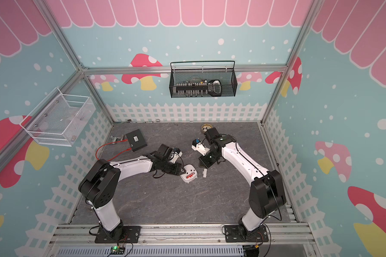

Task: Remove the battery from the alarm
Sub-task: Release the battery from the alarm.

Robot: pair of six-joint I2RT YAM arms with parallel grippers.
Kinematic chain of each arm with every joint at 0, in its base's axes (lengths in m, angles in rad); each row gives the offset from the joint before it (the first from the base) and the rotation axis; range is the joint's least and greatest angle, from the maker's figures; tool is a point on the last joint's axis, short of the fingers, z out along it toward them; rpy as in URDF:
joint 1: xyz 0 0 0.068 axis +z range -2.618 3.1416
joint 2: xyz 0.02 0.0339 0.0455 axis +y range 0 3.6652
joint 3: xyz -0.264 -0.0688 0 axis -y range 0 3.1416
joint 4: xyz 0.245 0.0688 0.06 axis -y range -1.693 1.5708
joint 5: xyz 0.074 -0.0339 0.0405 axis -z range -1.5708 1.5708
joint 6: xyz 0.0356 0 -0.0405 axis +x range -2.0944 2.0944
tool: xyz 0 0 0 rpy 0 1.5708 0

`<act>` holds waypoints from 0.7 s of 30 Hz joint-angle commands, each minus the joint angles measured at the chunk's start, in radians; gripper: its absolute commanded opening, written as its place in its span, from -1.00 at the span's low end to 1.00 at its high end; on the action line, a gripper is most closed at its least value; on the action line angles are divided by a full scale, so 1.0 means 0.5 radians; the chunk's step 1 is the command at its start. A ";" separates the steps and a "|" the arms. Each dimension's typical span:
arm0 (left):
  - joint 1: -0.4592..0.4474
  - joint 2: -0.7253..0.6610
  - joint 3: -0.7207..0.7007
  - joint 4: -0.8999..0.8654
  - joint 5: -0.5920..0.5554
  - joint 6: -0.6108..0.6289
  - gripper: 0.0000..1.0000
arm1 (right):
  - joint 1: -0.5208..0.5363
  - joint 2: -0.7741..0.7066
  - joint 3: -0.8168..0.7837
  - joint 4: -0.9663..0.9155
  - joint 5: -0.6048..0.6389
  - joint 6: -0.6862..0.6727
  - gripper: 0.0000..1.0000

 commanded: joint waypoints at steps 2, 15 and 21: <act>-0.020 0.090 0.001 -0.082 -0.083 0.053 0.12 | 0.019 -0.029 -0.011 -0.073 0.070 0.026 -1.00; -0.032 0.104 0.009 -0.104 -0.123 0.061 0.08 | 0.040 0.162 0.162 -0.146 0.127 0.023 -1.00; -0.038 0.113 0.008 -0.108 -0.133 0.062 0.05 | 0.040 0.198 0.224 -0.158 0.168 -0.013 -1.00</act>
